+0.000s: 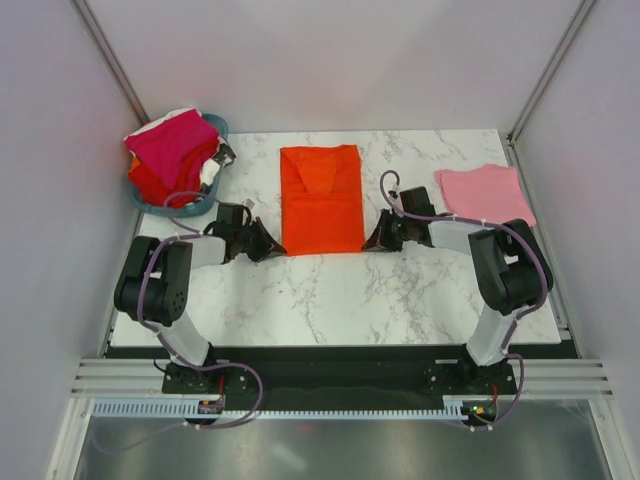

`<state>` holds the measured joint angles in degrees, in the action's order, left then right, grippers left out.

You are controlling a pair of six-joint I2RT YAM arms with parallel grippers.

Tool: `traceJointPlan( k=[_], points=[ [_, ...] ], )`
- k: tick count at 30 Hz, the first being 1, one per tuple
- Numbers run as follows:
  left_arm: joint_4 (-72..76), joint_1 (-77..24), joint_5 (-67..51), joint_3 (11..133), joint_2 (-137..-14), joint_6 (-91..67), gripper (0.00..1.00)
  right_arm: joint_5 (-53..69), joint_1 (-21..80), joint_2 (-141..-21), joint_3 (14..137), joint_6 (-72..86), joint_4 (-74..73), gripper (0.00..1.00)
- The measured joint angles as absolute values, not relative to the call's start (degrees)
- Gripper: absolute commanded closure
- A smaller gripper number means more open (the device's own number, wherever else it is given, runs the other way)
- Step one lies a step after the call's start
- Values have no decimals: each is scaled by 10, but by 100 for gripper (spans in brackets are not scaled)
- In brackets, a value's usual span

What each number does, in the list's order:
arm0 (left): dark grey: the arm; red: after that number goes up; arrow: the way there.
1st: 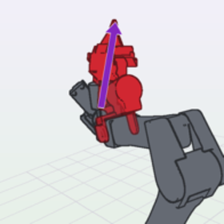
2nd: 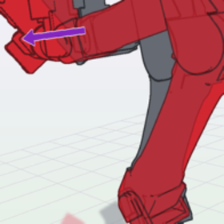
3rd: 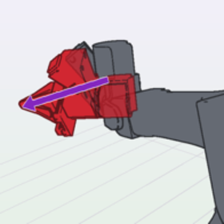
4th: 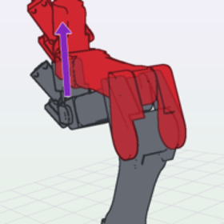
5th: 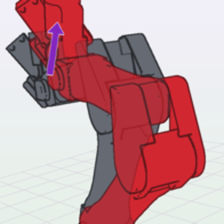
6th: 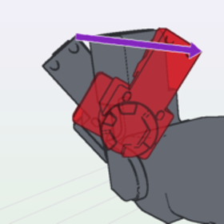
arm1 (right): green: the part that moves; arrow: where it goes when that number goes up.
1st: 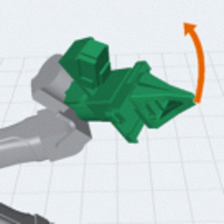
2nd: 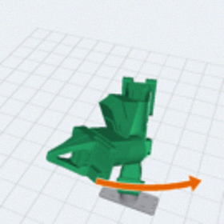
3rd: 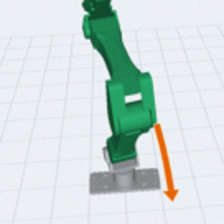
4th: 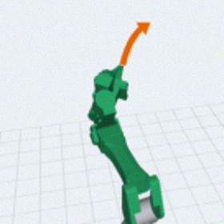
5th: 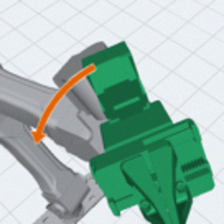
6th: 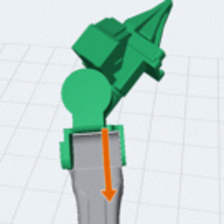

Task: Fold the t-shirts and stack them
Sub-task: Fold the tshirt

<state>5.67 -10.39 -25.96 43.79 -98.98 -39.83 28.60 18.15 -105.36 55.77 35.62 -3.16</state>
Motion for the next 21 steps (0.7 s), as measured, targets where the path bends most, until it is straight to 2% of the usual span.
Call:
traceJointPlan(
  k=[11,21],
  points=[
    [18,-138,-259,323,-794,-398,98,297,183,-887,438,347,-52,100],
    [-73,-270,-227,265,-538,-442,98,297,186,-664,380,326,-139,100]
  ],
)
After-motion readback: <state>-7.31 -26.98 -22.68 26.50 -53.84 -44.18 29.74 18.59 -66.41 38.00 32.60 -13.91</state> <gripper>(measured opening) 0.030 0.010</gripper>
